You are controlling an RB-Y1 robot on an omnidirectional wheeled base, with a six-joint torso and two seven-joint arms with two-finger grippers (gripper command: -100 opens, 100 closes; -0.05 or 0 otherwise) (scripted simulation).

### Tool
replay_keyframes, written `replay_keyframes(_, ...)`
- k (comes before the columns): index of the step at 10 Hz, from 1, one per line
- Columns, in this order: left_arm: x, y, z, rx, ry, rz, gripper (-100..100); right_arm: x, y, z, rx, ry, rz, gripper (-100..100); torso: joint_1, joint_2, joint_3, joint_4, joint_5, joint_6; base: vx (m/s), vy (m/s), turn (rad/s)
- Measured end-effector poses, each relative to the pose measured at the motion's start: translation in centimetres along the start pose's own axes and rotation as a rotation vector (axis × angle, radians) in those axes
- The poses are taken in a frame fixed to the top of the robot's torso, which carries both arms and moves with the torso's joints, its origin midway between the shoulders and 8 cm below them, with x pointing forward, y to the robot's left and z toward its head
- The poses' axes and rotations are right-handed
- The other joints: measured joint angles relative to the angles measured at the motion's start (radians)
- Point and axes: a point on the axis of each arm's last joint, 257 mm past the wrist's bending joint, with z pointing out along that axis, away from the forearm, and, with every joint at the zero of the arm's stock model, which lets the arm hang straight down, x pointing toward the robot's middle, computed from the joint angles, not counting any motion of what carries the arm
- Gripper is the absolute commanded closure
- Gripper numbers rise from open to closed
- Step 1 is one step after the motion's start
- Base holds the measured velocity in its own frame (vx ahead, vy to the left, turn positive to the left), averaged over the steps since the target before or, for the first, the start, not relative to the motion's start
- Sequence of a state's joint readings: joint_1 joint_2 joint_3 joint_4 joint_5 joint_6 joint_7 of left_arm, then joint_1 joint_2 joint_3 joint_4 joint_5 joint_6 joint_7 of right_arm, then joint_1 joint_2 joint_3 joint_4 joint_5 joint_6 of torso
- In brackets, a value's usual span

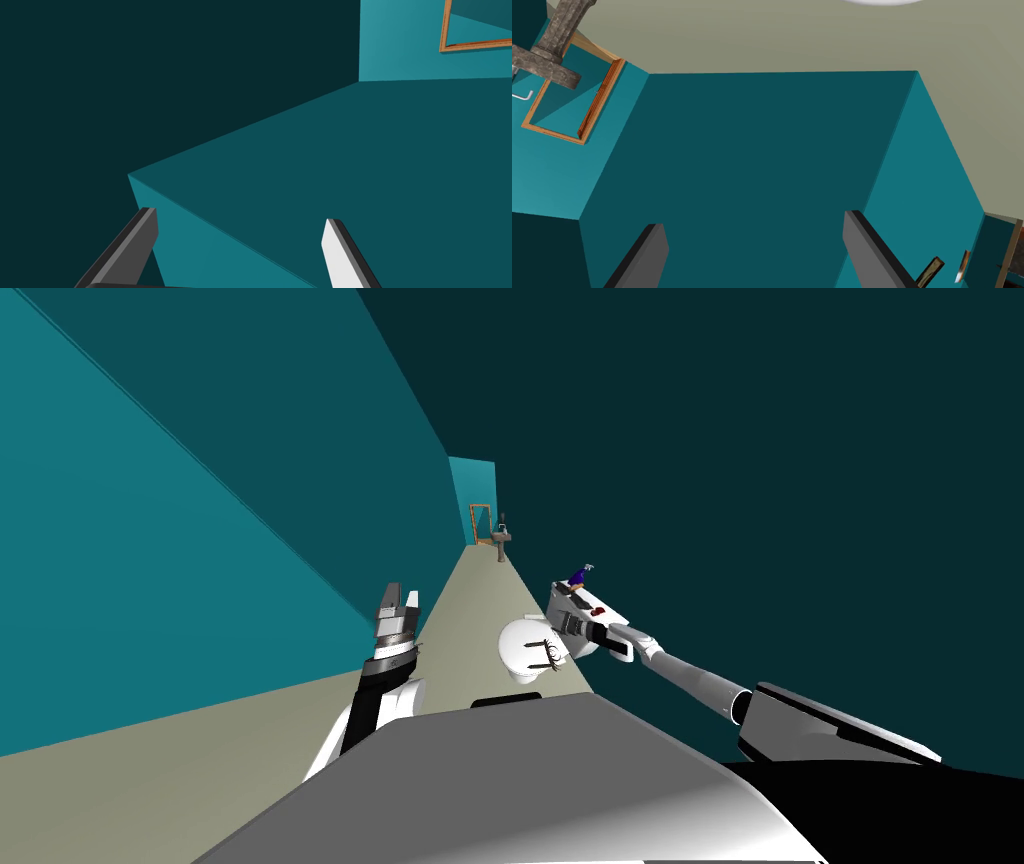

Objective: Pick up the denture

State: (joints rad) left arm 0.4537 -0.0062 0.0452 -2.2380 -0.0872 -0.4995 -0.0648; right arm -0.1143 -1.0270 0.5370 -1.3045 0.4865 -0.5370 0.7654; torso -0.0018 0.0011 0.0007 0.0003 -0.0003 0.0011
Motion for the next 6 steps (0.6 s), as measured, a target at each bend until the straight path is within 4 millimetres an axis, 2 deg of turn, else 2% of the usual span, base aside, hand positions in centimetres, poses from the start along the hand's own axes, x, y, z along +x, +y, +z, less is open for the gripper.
replay_keyframes(3, 0.0, 0.0, 0.0, 0.0, 0.0, 0.0, 0, 3.5, -2.3, -2.7, -0.011, 0.107, -0.125, -100, 0.0, 0.0, 0.0, 0.0, 0.0, 0.0, 0.002, -0.02, 0.046)
replay_keyframes(4, 0.0, 0.0, 0.0, 0.0, 0.0, 0.0, 0, 5.0, -3.6, -4.2, -0.015, 0.159, -0.183, -100, -0.001, -0.001, 0.0, 0.0, 0.0, 0.0, 0.008, -0.029, 0.023)
replay_keyframes(6, 0.0, 0.0, 0.0, 0.0, 0.0, 0.0, 0, 6.7, -5.5, -5.7, -0.021, 0.231, -0.262, -100, -0.001, -0.001, -0.001, 0.0, 0.0, 0.0, 0.021, -0.035, 0.044)
